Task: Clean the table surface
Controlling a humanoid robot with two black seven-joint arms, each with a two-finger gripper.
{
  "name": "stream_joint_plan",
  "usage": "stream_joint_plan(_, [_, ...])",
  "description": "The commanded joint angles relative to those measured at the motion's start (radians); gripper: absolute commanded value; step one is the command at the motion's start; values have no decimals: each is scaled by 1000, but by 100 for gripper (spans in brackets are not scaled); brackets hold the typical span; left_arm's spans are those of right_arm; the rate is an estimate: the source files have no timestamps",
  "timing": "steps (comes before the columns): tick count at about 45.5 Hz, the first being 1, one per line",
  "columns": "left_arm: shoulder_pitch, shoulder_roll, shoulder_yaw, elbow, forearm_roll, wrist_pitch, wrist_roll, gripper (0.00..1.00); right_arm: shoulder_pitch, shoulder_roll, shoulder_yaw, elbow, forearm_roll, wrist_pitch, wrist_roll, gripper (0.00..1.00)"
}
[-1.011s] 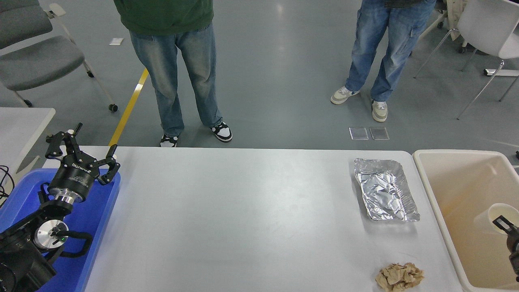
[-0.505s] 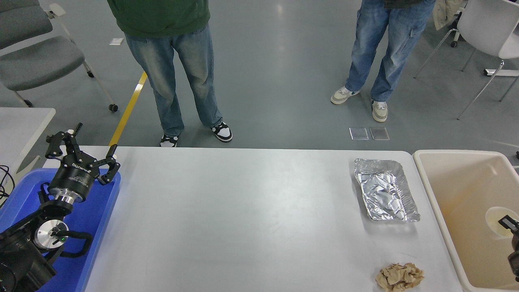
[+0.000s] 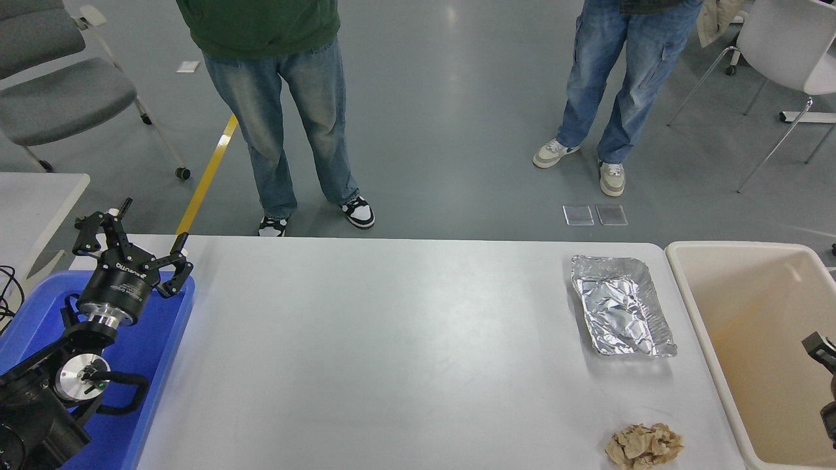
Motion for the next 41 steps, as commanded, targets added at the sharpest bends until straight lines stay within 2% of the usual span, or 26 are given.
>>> stream_joint_plan(1, [1, 1, 0, 0, 0, 1, -1, 100, 13, -7, 4, -2, 27, 0, 0, 100])
stream_joint_plan(10, [1, 1, 0, 0, 0, 3, -1, 100, 38, -13, 18, 21, 106, -3, 0, 100])
stream_joint_plan(15, [1, 1, 0, 0, 0, 3, -1, 100, 73, -192, 299, 361, 176, 3, 1, 100])
stream_joint_plan(20, [1, -1, 0, 0, 0, 3, -1, 100, -17, -380, 594, 782, 182, 65, 12, 100])
stream_joint_plan(25, [1, 1, 0, 0, 0, 3, -1, 100, -118, -438, 794, 962, 184, 208, 64, 100])
stream_joint_plan(30, [1, 1, 0, 0, 0, 3, -1, 100, -142, -466, 874, 1015, 185, 368, 101, 100])
stream_joint_plan(37, [1, -1, 0, 0, 0, 3, -1, 100, -137, -480, 888, 1017, 207, 380, 96, 100])
stream_joint_plan(41, [1, -1, 0, 0, 0, 3, 0, 100, -143, -483, 888, 1028, 311, 388, 98, 100])
